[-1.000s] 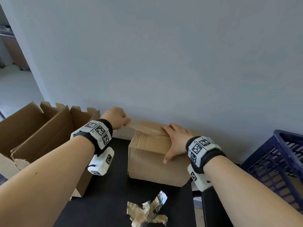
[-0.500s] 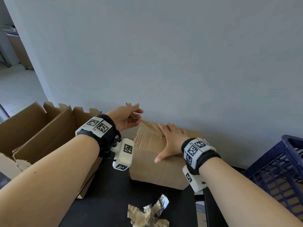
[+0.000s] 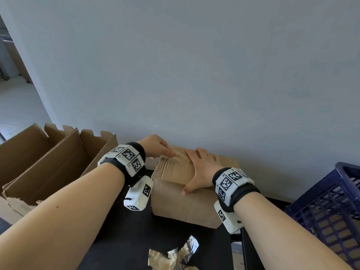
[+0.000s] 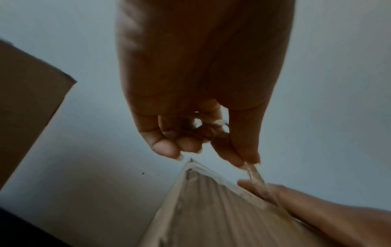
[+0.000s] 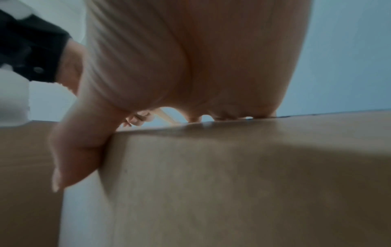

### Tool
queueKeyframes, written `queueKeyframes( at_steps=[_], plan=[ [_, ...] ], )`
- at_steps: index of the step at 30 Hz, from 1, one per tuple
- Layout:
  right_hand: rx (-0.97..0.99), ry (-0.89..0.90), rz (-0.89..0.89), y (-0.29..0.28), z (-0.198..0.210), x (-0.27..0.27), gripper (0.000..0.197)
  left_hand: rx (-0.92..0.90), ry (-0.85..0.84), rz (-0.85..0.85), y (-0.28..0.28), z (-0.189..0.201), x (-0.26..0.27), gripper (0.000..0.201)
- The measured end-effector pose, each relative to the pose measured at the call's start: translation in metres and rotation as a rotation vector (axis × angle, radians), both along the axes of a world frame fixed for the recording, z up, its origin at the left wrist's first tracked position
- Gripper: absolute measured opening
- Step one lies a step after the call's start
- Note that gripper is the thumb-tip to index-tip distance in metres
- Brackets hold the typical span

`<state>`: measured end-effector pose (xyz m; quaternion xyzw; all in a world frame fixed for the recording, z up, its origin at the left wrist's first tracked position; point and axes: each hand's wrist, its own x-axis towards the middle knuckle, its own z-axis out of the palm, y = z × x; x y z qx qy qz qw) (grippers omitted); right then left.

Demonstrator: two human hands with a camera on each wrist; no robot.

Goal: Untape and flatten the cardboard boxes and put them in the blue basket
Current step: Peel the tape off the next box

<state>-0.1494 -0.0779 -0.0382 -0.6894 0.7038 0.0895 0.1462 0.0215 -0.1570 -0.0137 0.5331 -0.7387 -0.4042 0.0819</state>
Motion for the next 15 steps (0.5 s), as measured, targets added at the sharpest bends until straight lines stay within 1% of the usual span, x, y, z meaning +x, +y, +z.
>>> queueKeyframes(
  at_steps=[3, 5, 7, 10, 12, 15],
  plan=[
    [-0.017, 0.01, -0.006, 0.0, 0.001, -0.001, 0.128, 0.059, 0.015, 0.101, -0.008, -0.001, 0.009, 0.03],
    [-0.025, 0.026, -0.01, 0.001, 0.002, -0.005, 0.127, 0.04, 0.021, 0.209, -0.015, 0.001, 0.017, 0.028],
    [-0.022, 0.036, -0.004, 0.003, 0.002, -0.01, 0.127, -0.003, -0.021, 0.263, -0.021, 0.002, 0.021, 0.025],
    [-0.02, 0.043, 0.015, 0.004, 0.003, -0.014, 0.128, -0.091, -0.192, 0.229, -0.027, -0.004, 0.021, 0.027],
    [-0.016, 0.041, 0.021, 0.005, 0.002, -0.014, 0.129, -0.178, -0.332, 0.171, -0.023, -0.009, 0.018, 0.027],
    [-0.004, 0.043, 0.019, 0.005, 0.003, -0.014, 0.13, -0.252, -0.477, 0.054, -0.017, -0.015, 0.014, 0.022]
  ],
)
